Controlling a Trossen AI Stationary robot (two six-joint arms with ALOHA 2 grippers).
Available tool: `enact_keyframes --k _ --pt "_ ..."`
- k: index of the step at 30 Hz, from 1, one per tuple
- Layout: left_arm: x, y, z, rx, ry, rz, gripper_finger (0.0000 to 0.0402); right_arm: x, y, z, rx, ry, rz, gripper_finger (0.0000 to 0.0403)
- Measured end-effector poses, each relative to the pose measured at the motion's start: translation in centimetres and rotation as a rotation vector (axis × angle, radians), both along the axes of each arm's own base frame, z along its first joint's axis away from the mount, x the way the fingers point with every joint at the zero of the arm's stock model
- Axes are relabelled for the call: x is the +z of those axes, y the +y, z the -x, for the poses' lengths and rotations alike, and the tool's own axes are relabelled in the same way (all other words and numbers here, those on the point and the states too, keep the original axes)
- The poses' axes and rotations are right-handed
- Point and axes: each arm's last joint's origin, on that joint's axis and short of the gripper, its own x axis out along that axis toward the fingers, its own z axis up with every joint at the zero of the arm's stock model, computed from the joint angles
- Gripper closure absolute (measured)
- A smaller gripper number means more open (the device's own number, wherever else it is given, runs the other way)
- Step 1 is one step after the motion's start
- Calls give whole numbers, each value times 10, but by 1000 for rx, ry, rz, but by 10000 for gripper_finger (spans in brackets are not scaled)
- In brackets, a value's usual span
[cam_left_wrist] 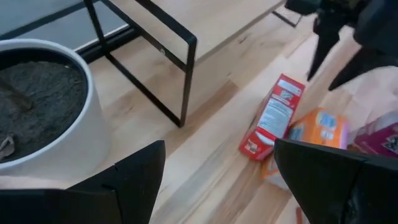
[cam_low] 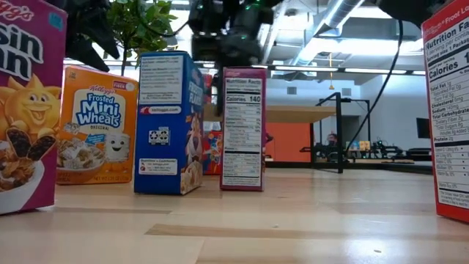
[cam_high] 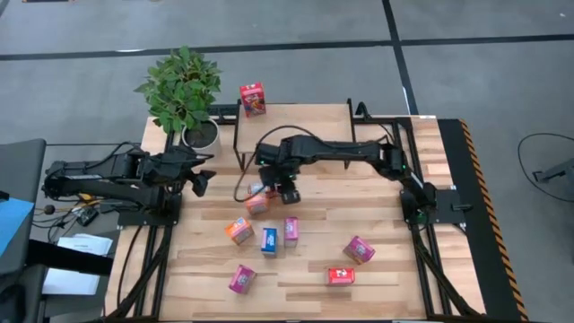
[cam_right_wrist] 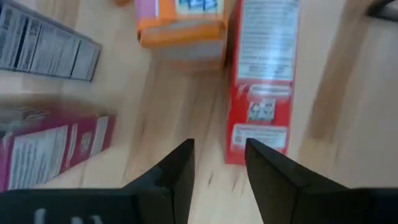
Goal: Stack cereal on shelf
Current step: Put the top red cereal box on the shelf aligned with the other red cereal box on the shelf
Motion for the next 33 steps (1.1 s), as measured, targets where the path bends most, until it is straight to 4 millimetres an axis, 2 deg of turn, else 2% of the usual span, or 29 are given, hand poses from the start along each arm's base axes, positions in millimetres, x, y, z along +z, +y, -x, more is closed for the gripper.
enact_keyframes --k 2,4,14,20,33 --pt "0 0 0 -10 9 -10 111 0 2 -6 -11 -47 25 232" --pt "0 0 0 -11 11 -12 111 -5 7 -6 -12 -19 64 224" --pt "-2 0 1 -29 43 -23 111 -10 9 -22 -36 -127 134 153" --pt "-2 0 1 -43 52 -29 111 -24 9 -27 -36 -117 133 148" --pt "-2 0 2 -44 57 -29 111 -21 -3 -28 -100 -146 120 158"
